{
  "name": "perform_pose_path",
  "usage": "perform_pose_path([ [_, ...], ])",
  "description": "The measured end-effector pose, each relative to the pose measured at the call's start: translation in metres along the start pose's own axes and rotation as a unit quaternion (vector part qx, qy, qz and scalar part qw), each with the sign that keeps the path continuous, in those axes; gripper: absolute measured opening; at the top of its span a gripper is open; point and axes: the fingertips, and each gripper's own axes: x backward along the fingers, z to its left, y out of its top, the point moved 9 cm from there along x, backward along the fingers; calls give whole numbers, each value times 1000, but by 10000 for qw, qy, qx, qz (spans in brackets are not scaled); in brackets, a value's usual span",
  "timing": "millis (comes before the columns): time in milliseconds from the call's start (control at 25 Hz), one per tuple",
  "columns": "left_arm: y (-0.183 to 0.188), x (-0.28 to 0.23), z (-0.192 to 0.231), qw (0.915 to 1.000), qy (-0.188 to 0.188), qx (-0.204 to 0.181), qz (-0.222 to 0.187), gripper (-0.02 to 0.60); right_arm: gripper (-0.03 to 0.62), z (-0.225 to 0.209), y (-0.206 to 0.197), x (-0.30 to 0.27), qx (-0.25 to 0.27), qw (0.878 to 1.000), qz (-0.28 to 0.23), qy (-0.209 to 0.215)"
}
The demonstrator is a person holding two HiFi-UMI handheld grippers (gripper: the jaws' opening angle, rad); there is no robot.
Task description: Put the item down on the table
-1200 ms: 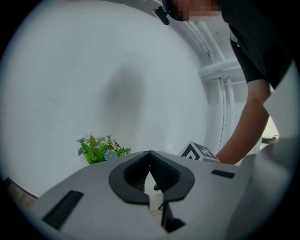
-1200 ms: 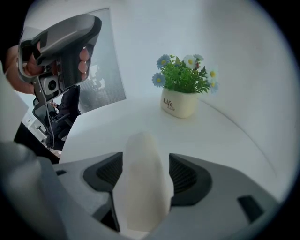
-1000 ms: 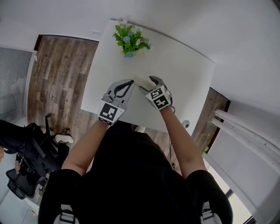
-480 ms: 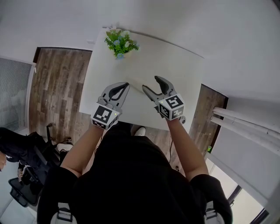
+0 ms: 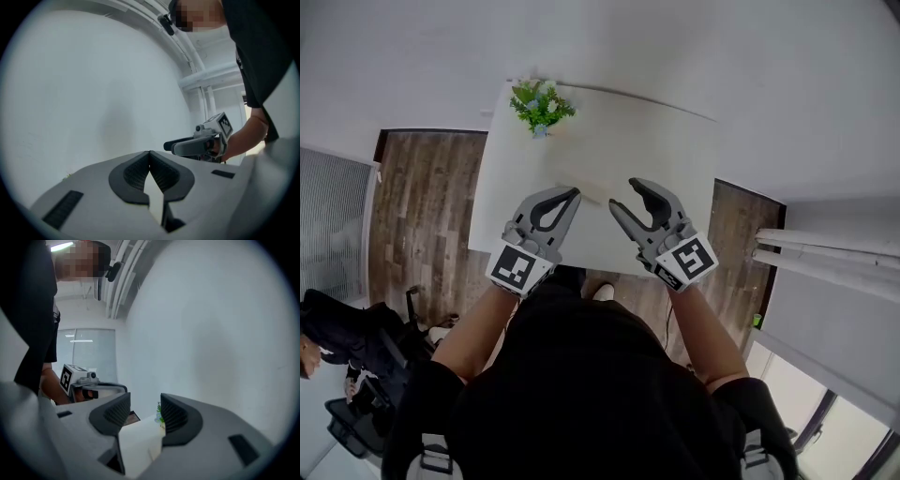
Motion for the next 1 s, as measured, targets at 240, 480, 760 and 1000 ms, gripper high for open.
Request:
perform_pose_path([
  [240,29,-2,-37,9994,-206,-54,-266,-6,124,18,26,38,106,9989,-458,-44],
  [480,39,-8,-64,9987,-342,-106,-357,-6,18,23,39,68,357,9971,-640,-207],
  [760,43,-12,-80,9985,-376,-134,-377,-6,2,26,42,81,524,9961,-668,-235],
  [1000,43,-13,-80,9986,-372,-109,-352,-6,2,27,40,78,560,9969,-497,-220],
])
